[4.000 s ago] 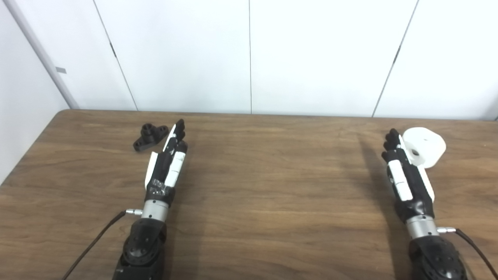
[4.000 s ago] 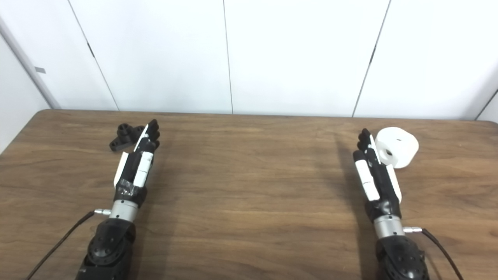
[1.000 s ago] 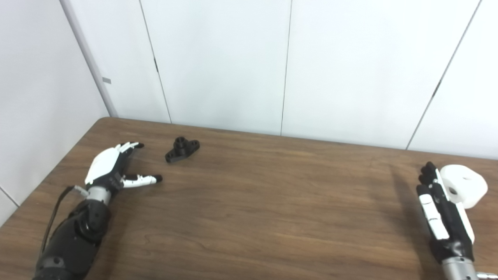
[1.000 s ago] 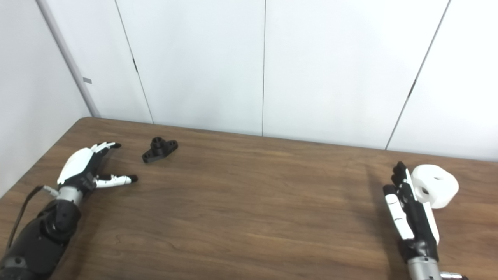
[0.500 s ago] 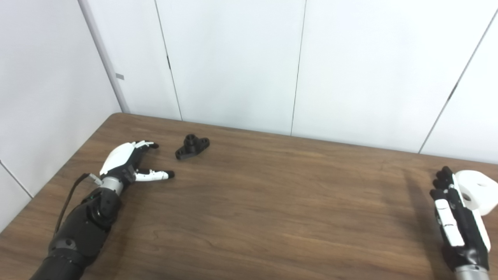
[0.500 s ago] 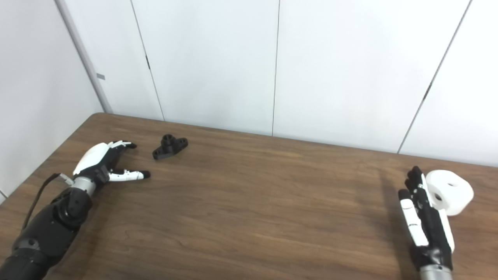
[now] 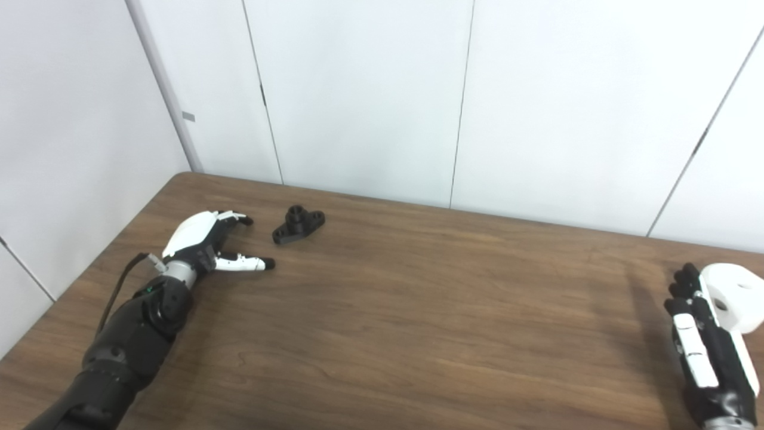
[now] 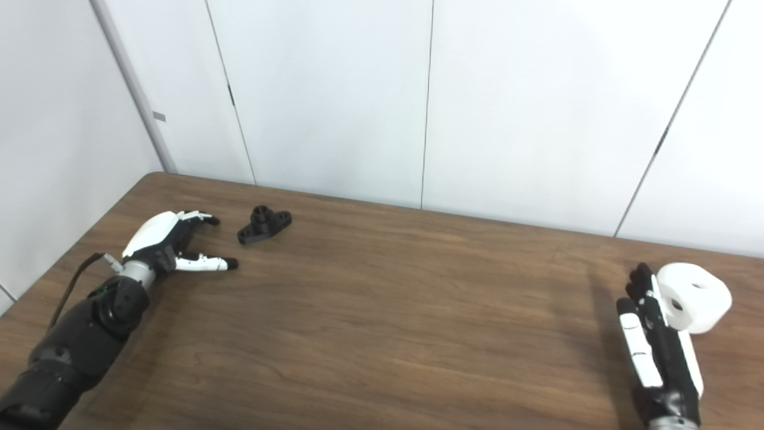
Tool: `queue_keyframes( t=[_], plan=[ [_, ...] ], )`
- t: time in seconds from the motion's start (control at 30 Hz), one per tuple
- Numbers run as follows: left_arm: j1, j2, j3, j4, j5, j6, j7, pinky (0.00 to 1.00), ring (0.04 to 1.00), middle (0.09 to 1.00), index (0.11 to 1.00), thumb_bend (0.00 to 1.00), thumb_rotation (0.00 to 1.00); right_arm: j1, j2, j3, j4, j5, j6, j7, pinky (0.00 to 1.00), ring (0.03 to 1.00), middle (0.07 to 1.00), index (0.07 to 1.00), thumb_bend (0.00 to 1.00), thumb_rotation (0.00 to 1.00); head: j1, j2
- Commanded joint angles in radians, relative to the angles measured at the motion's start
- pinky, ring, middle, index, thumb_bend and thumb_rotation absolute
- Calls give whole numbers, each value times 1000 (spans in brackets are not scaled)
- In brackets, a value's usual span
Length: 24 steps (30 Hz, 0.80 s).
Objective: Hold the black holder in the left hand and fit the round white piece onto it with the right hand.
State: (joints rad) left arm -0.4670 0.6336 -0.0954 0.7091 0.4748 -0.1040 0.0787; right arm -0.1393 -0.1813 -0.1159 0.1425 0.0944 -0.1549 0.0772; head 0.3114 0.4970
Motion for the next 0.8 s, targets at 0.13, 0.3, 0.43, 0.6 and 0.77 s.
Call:
queue_keyframes(
  t=[0.13, 0.3, 0.43, 0.6, 0.77],
  plan=[
    [-72, 15, -19, 41, 1, -30, 13, 1000, 985, 926, 793, 969, 454, 44, 13, -1, 13, 15, -8, 0, 1000, 1000, 1000, 1000, 264, 775, -5, 2],
    [-86, 10, -38, 65, 10, -36, 18, 997, 981, 921, 787, 985, 497, 48, 16, 1, 0, 17, 3, 1, 1000, 1000, 1000, 1000, 282, 774, -10, 6],
    [-98, 0, -51, 82, 3, -50, 24, 999, 981, 918, 779, 969, 469, 50, 20, 6, -6, 2, 1, -8, 1000, 1000, 1000, 1000, 279, 782, -18, 9],
    [-116, -13, -68, 108, 1, -73, 31, 1000, 979, 912, 770, 979, 464, 48, 27, 8, -10, 9, 1, -2, 1000, 1000, 1000, 1000, 253, 812, -32, 14],
    [-123, -27, -79, 114, 0, -78, 35, 1000, 972, 906, 762, 974, 429, 48, 32, 8, -8, 3, -5, -6, 1000, 1000, 1000, 1000, 294, 777, -39, 13]
  ],
)
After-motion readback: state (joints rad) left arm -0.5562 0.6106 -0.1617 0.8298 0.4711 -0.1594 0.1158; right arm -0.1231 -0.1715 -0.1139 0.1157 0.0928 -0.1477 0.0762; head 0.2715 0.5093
